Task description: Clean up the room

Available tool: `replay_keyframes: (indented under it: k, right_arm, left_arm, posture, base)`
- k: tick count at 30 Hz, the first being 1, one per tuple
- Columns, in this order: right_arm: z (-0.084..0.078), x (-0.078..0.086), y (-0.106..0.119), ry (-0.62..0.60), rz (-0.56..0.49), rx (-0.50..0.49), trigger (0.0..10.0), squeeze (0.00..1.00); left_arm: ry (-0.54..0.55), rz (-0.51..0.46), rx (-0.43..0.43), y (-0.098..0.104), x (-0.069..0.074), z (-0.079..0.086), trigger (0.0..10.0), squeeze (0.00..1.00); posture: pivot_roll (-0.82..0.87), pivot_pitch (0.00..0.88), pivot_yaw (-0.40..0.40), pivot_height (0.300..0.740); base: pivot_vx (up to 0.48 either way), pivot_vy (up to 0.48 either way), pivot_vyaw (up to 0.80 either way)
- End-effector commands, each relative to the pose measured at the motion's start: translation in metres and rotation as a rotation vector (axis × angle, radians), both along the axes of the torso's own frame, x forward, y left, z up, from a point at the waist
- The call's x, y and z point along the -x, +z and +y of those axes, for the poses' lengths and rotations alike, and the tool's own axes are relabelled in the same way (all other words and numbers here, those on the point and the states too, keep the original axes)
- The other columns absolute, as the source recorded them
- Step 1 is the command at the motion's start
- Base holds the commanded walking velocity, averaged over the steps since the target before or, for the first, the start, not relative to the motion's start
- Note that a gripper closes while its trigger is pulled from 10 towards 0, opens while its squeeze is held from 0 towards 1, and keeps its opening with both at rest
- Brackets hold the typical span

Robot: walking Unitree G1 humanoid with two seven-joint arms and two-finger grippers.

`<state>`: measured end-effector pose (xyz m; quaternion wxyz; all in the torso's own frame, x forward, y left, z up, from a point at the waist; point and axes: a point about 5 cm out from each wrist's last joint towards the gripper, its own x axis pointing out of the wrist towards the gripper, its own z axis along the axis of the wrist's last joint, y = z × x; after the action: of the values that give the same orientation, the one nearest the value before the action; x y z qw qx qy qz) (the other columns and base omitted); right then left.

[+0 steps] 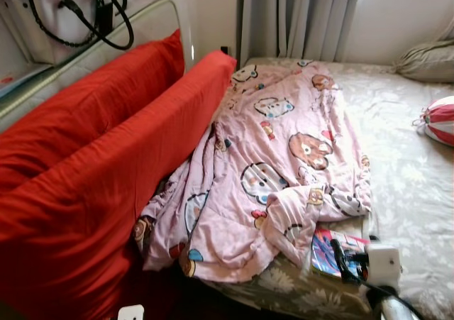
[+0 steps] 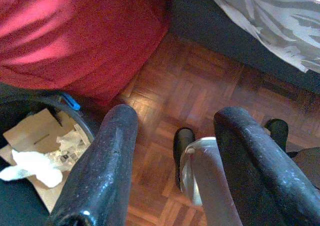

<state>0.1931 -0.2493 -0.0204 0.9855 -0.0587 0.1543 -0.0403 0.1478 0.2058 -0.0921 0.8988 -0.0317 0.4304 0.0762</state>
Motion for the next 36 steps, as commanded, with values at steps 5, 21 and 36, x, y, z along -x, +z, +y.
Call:
replay_keyframes:
  k: [5,21,36]
  right_arm:
    - [-0.001,0.045,-0.029,-0.117,0.17,-0.033,10.0,0.0]
    - [0.001,0.083,-0.073,-0.174,0.622,-0.175,10.0,0.0]
    - [0.021,0.076,-0.08,-0.279,0.666,-0.285,10.0,0.0]
  left_arm:
    - [0.017,-0.001,-0.025,0.002,0.001,0.01,10.0,0.0]
    - [-0.031,0.004,-0.032,0.002,-0.002,0.006,10.0,0.0]
    - [-0.045,-0.008,-0.046,0.002,-0.006,0.0,10.0,0.0]
  posture:
    - [0.02,0.0,0.036,0.74]
    - [0.01,0.0,0.053,0.74]
    - [0.0,0.0,0.052,0.74]
  base:
    - [0.0,0.0,0.0]
    - [0.0,0.0,0.0]
    - [0.0,-0.103,-0.25]
